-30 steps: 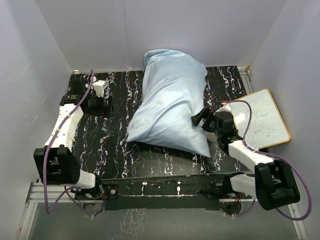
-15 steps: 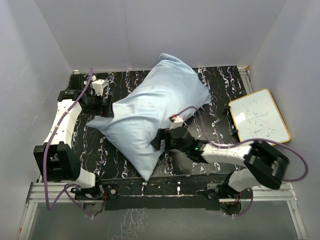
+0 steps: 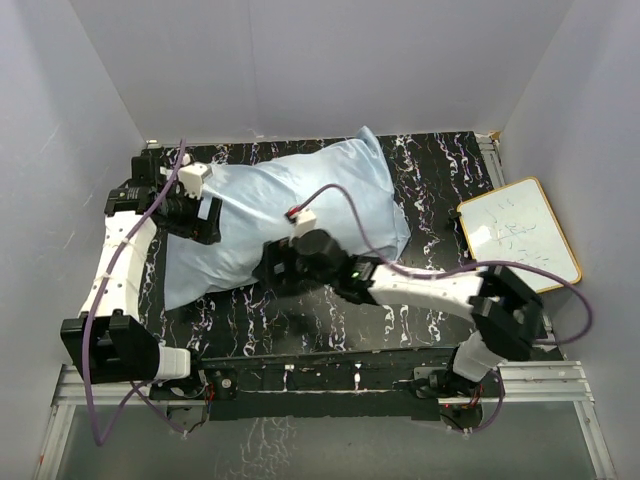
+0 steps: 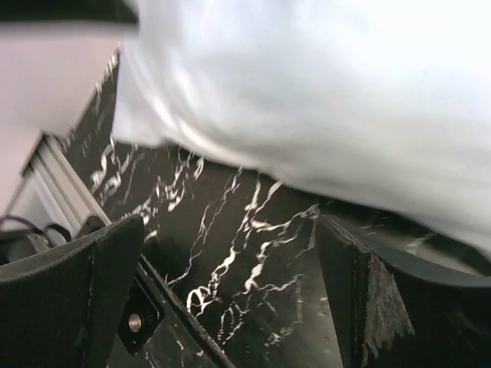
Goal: Remove the pillowcase from the pillow
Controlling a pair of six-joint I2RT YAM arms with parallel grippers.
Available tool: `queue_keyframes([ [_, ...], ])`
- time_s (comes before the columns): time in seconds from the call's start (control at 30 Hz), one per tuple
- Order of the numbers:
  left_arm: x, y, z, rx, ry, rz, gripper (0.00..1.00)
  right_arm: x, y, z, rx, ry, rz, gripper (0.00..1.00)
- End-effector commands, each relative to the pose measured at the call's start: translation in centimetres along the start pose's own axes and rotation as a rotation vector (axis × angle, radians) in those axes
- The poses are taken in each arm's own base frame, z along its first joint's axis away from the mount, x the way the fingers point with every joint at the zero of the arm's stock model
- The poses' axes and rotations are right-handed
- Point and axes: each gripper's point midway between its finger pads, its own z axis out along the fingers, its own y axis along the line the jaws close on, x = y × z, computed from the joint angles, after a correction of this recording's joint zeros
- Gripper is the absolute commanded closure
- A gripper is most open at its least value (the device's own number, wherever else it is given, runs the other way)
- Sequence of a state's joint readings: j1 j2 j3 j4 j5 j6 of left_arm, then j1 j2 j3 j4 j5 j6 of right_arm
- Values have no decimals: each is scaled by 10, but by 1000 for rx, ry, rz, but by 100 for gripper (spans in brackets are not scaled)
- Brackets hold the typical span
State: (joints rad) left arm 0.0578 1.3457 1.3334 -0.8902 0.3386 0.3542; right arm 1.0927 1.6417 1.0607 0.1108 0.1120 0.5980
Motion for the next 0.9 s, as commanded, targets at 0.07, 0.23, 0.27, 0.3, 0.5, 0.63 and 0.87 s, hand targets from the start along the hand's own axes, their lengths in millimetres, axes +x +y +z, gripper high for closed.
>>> queue_keyframes([
  [0.07, 43, -32, 21, 194, 104, 48, 3, -106, -78, -85, 103, -233, 60, 2],
  [0.23, 75, 1, 56, 11, 218, 137, 22, -137, -179, -133, 300, -302, 116, 2],
  [0.27, 83, 13, 64, -39, 258, 141, 33, -138, -198, -138, 337, -305, 129, 2],
  [0.3, 89, 24, 71, -87, 289, 151, 47, -136, -215, -140, 369, -292, 148, 2],
  [0.5, 94, 73, 78, -277, 347, 160, 78, -107, -275, -137, 449, -201, 202, 2],
  [0.63, 66, 96, 67, -399, 246, 161, 77, -93, -246, -124, 290, -185, 187, 7],
  [0.87, -10, 99, 28, -470, -26, 105, 45, -51, -147, -94, 72, -142, 121, 36],
])
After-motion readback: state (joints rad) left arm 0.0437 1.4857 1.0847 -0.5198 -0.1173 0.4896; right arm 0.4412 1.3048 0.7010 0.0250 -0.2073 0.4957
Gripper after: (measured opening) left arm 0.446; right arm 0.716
